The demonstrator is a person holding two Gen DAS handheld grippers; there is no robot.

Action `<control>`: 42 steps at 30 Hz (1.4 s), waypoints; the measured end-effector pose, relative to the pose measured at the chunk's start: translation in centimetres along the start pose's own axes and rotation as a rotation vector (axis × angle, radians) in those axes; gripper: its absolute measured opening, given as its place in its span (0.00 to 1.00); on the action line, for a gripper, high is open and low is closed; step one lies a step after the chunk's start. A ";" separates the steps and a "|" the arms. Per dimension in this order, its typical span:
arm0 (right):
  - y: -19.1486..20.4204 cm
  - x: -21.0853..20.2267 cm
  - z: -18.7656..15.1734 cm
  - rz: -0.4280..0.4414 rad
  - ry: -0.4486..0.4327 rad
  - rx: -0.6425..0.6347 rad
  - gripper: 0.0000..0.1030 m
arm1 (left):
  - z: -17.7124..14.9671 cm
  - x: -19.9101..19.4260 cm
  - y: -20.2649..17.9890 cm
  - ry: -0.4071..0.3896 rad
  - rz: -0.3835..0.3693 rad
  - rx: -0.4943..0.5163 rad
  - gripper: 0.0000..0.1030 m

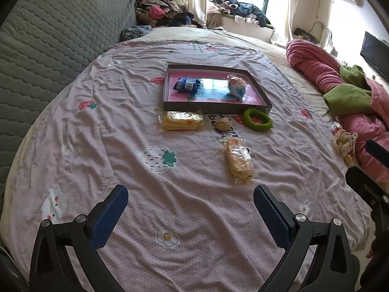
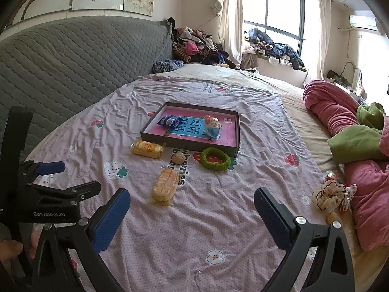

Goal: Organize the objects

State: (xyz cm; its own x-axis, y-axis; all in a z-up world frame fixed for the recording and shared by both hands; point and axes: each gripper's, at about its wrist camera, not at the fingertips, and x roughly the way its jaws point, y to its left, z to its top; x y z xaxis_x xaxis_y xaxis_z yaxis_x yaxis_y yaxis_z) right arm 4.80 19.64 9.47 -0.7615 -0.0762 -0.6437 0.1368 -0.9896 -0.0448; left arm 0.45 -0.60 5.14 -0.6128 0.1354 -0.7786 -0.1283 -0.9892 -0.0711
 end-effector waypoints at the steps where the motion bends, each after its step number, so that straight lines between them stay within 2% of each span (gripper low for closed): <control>1: 0.0 0.2 0.0 -0.002 0.001 -0.002 1.00 | 0.1 0.1 -0.1 0.001 0.002 0.000 1.00; 26: -1.2 5.2 -0.9 -0.003 0.074 0.008 1.00 | 0.9 3.4 -0.4 -0.006 -0.007 -0.009 1.00; 42: -0.5 8.0 -1.0 0.010 0.107 0.001 1.00 | 2.5 6.0 0.4 -0.004 0.000 -0.022 1.00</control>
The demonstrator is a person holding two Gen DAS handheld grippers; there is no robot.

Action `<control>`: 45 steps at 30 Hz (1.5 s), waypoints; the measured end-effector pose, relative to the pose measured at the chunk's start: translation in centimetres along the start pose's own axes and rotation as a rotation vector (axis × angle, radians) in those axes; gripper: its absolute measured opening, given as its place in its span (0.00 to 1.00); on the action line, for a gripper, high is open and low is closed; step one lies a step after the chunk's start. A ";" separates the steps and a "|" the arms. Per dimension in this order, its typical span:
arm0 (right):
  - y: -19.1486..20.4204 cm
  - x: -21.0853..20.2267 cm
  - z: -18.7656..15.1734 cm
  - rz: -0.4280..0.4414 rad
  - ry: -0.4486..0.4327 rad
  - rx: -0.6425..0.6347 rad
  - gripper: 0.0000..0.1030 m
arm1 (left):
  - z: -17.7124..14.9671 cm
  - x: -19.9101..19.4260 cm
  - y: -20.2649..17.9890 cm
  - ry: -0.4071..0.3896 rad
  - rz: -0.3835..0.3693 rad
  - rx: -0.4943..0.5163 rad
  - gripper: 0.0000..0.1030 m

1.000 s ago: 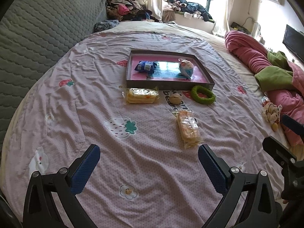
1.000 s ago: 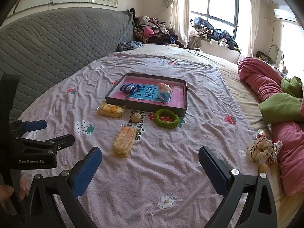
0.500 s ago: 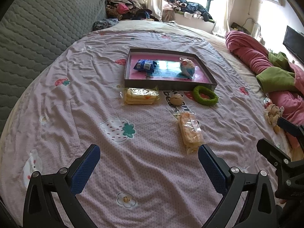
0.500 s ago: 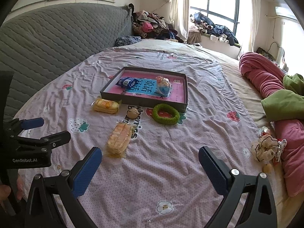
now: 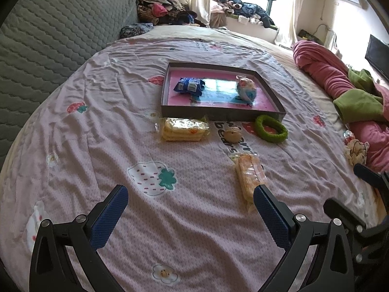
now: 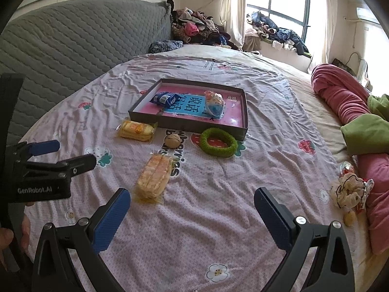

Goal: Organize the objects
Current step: 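Move the left tool toward the yellow bread packet while the right tool approaches the orange wafer packet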

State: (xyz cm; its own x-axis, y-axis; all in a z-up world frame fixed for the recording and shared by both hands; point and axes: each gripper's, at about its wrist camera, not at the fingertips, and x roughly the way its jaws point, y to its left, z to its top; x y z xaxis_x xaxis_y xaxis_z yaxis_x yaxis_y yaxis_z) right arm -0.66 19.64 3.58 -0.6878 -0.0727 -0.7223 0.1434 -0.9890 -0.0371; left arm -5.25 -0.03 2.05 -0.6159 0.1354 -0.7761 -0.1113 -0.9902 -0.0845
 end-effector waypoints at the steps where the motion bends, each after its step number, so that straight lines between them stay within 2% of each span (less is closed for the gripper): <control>1: 0.0 0.2 0.0 0.003 0.002 0.002 1.00 | 0.1 0.2 0.1 0.001 -0.001 -0.003 1.00; 32: 2.5 7.2 0.9 0.050 0.075 0.007 1.00 | 4.3 6.9 1.1 0.012 -0.002 -0.019 1.00; 40: 3.0 9.1 0.8 0.068 0.107 0.052 1.00 | 4.8 8.9 1.4 0.019 -0.009 -0.015 1.00; 45: 3.1 10.4 0.9 0.048 0.123 0.058 1.00 | 5.3 10.3 1.6 0.024 -0.011 -0.015 1.00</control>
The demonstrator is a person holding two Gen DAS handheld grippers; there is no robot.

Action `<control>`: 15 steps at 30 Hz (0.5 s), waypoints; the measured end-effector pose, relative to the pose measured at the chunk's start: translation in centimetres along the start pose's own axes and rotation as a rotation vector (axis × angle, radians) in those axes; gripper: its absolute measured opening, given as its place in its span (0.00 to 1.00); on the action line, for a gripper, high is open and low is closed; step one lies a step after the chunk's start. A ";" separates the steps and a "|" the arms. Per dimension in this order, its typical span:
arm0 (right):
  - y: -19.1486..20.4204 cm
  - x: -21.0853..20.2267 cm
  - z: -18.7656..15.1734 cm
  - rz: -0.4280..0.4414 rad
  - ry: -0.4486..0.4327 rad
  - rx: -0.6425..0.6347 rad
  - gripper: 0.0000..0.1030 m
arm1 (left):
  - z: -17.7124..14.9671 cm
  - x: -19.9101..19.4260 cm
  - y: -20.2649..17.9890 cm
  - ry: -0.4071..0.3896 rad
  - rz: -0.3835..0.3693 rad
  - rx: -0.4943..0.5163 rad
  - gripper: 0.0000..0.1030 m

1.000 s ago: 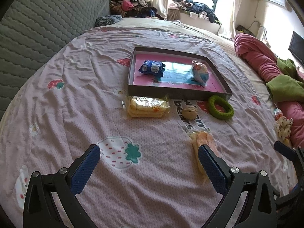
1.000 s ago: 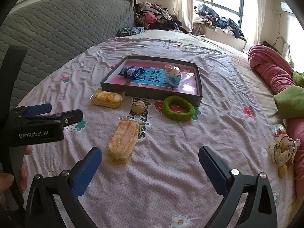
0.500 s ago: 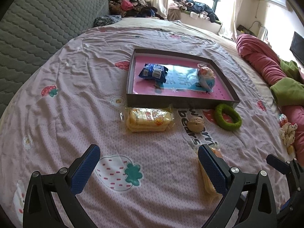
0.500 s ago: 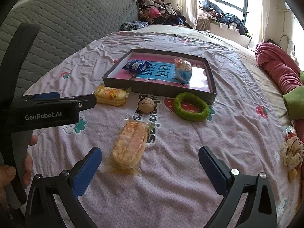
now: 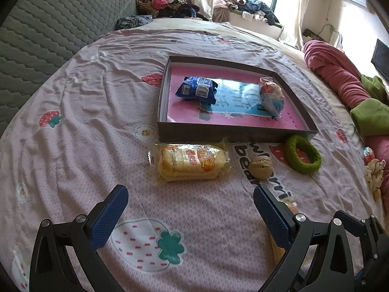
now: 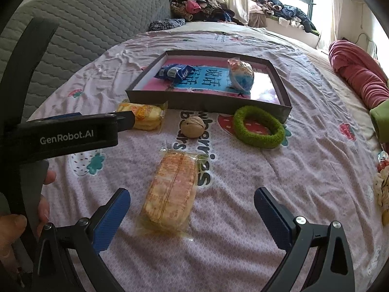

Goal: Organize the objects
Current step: 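Move the left tool toward the yellow bread packet while the right tool approaches the orange wafer packet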

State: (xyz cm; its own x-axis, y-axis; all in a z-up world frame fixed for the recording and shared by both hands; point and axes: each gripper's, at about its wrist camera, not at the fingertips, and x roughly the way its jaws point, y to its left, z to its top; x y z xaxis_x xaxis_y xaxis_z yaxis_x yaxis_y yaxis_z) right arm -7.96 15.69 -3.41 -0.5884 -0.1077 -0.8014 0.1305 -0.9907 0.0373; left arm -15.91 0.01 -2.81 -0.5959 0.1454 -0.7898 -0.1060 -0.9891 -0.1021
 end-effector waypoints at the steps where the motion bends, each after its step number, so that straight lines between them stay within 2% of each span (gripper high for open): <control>1: -0.1 0.2 0.0 -0.003 0.003 0.005 1.00 | 0.1 0.3 0.0 0.001 0.001 0.003 1.00; 15: -0.3 2.7 0.2 -0.023 0.034 0.031 1.00 | 1.7 4.8 -0.4 0.020 -0.002 0.000 1.00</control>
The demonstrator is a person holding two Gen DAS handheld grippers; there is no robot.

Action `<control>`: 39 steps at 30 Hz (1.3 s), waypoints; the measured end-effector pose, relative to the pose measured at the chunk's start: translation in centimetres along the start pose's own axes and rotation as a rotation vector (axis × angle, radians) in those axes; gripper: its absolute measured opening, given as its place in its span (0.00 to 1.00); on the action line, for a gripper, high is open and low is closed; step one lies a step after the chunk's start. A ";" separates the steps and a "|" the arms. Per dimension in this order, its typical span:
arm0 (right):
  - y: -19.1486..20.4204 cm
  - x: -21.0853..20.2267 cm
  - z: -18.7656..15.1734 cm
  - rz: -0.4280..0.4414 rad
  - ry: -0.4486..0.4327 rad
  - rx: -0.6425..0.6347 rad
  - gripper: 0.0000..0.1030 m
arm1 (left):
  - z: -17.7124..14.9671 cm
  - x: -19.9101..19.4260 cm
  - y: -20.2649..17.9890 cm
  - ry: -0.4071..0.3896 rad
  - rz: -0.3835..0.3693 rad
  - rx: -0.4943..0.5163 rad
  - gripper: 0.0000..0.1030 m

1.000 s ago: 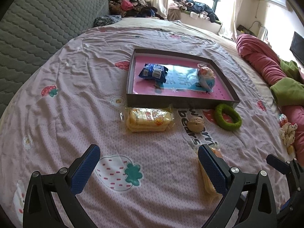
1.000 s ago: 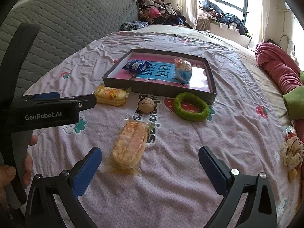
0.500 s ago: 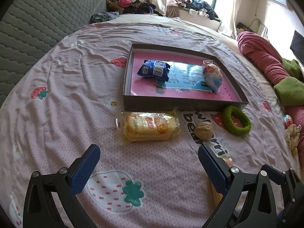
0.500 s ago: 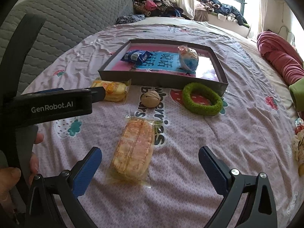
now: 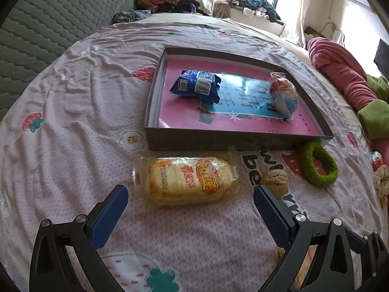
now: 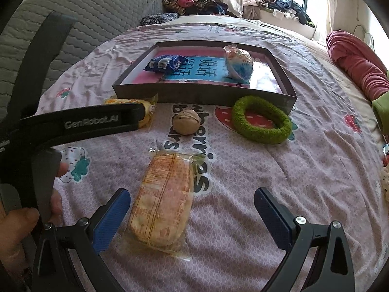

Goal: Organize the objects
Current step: 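Move the left tool toward the yellow bread packet while the right tool approaches the orange wafer packet, then close the left tool on the yellow bread packet while the right tool grasps the orange wafer packet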

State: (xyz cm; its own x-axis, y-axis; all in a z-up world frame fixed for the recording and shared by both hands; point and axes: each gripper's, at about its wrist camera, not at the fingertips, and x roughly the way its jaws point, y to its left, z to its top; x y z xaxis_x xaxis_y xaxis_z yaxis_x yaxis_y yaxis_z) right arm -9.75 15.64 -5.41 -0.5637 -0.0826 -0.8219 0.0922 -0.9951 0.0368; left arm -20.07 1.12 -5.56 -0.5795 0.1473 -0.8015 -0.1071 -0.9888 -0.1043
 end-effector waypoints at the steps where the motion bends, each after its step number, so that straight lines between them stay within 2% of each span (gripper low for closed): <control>1: 0.1 0.1 0.0 -0.004 0.001 -0.003 1.00 | 0.1 0.2 -0.1 -0.003 0.006 0.003 1.00; 12: 1.2 1.4 0.3 -0.049 0.036 -0.034 1.00 | 0.6 2.6 0.4 0.026 0.023 -0.017 1.00; 16: 1.2 2.0 0.1 -0.041 0.049 -0.023 0.98 | 0.7 2.9 0.5 0.021 0.014 -0.015 1.00; 20: 1.2 2.1 0.1 -0.052 0.051 -0.024 0.88 | 0.6 3.0 0.3 0.023 0.011 -0.004 1.00; 24: 1.3 1.8 0.2 -0.043 0.040 -0.024 0.71 | 0.5 3.0 0.3 0.027 0.005 0.002 1.00; 30: 2.0 1.7 0.2 -0.016 0.038 -0.048 0.51 | 0.3 2.7 -0.1 0.021 0.001 0.025 0.93; 39: 2.0 1.5 0.2 0.012 0.029 -0.048 0.40 | 0.4 2.8 0.0 0.026 -0.053 0.019 0.90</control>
State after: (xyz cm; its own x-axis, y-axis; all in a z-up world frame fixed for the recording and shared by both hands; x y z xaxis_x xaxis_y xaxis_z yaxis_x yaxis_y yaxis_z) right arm -10.55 13.49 -6.49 -0.5381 -0.0918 -0.8379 0.1385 -0.9902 0.0195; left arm -22.02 1.53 -7.55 -0.5513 0.1981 -0.8104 -0.1522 -0.9790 -0.1357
